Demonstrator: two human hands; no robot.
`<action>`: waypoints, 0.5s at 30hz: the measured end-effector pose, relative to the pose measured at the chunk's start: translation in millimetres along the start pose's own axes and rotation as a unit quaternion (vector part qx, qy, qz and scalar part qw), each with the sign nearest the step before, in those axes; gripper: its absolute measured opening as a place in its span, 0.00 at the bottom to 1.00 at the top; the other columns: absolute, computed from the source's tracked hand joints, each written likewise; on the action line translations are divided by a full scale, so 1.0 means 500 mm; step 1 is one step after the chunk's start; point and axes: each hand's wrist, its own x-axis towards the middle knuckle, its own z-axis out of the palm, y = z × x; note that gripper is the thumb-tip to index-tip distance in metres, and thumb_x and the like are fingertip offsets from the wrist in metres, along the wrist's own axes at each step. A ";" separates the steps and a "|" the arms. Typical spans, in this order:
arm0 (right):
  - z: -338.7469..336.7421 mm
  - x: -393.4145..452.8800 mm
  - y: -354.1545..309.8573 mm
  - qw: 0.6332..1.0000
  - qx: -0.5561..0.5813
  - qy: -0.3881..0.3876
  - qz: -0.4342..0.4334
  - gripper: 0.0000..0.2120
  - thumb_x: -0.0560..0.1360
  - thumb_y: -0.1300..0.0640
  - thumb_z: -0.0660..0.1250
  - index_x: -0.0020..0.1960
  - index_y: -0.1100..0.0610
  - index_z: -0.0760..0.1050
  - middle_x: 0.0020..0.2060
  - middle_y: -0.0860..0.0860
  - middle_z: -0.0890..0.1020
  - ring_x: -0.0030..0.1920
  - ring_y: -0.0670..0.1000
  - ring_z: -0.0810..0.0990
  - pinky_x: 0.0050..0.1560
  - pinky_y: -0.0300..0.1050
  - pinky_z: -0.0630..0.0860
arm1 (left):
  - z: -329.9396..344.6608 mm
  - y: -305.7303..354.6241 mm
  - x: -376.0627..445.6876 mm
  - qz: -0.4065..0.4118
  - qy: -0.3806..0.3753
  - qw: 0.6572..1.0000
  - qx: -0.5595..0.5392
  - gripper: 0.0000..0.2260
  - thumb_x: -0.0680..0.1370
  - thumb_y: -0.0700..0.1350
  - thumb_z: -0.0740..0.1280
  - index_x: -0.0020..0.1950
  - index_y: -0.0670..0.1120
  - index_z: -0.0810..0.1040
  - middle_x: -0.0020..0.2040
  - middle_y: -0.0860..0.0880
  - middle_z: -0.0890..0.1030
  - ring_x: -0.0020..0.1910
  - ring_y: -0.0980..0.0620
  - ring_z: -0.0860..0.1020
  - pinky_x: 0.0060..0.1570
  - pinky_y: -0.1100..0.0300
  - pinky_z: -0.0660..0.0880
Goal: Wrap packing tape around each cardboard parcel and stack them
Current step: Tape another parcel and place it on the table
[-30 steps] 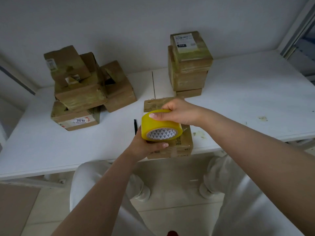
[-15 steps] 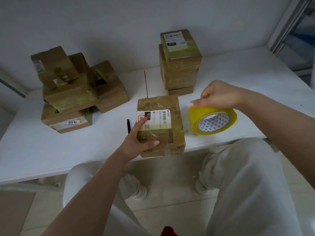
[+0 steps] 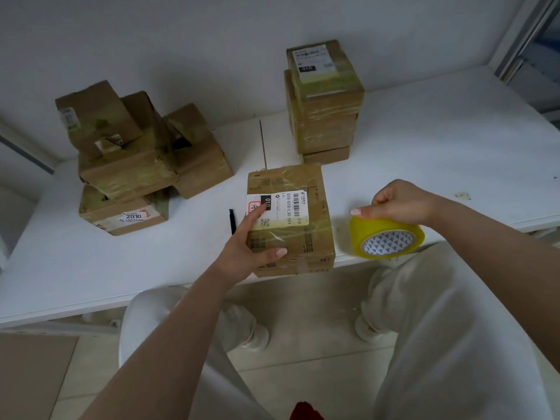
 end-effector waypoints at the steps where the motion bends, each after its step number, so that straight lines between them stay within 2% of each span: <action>1: 0.007 0.002 0.005 1.000 0.002 -0.002 0.006 0.21 0.71 0.40 0.71 0.41 0.60 0.83 0.38 0.56 0.83 0.38 0.51 0.81 0.36 0.40 0.73 | 0.000 0.000 0.000 -0.002 0.001 1.000 -0.001 0.40 0.66 0.48 0.77 0.73 0.64 0.62 0.65 0.63 0.67 0.63 0.54 0.73 0.58 0.59 0.78; 6: 0.036 0.009 0.026 1.000 0.015 0.005 0.018 0.20 0.70 0.39 0.71 0.41 0.57 0.82 0.39 0.53 0.81 0.40 0.51 0.80 0.37 0.41 0.72 | 0.000 0.003 0.000 -0.003 -0.006 0.999 0.033 0.41 0.64 0.52 0.78 0.72 0.66 0.61 0.69 0.56 0.65 0.67 0.50 0.70 0.62 0.57 0.76; 9: 0.039 0.011 0.028 1.000 0.017 0.009 0.018 0.20 0.70 0.39 0.71 0.41 0.57 0.82 0.39 0.53 0.81 0.39 0.51 0.80 0.37 0.41 0.72 | -0.004 0.009 0.007 -0.015 0.017 0.991 0.130 0.45 0.58 0.65 0.78 0.71 0.69 0.60 0.75 0.56 0.56 0.75 0.45 0.59 0.71 0.45 0.67; 11: 0.041 0.012 0.031 1.000 0.018 0.014 0.018 0.21 0.70 0.38 0.71 0.40 0.58 0.82 0.39 0.54 0.82 0.40 0.52 0.80 0.38 0.41 0.73 | 0.012 0.037 0.006 -0.038 0.051 0.967 0.247 0.50 0.55 0.74 0.71 0.74 0.67 0.55 0.78 0.56 0.44 0.78 0.42 0.48 0.74 0.37 0.56; 13: 0.045 0.011 0.034 0.999 0.021 0.018 0.020 0.22 0.70 0.38 0.71 0.39 0.58 0.82 0.39 0.54 0.82 0.40 0.53 0.81 0.38 0.42 0.73 | 0.056 0.083 0.003 -0.053 0.079 0.937 0.337 0.53 0.58 0.77 0.63 0.78 0.61 0.49 0.79 0.53 0.35 0.78 0.43 0.38 0.72 0.31 0.44; 15: 0.049 0.011 0.034 0.999 0.014 0.019 0.022 0.22 0.69 0.37 0.71 0.37 0.58 0.81 0.37 0.54 0.81 0.39 0.53 0.80 0.38 0.42 0.73 | 0.116 0.121 0.004 -0.053 0.084 0.903 0.419 0.56 0.58 0.80 0.54 0.79 0.57 0.39 0.78 0.50 0.30 0.76 0.42 0.32 0.68 0.28 0.39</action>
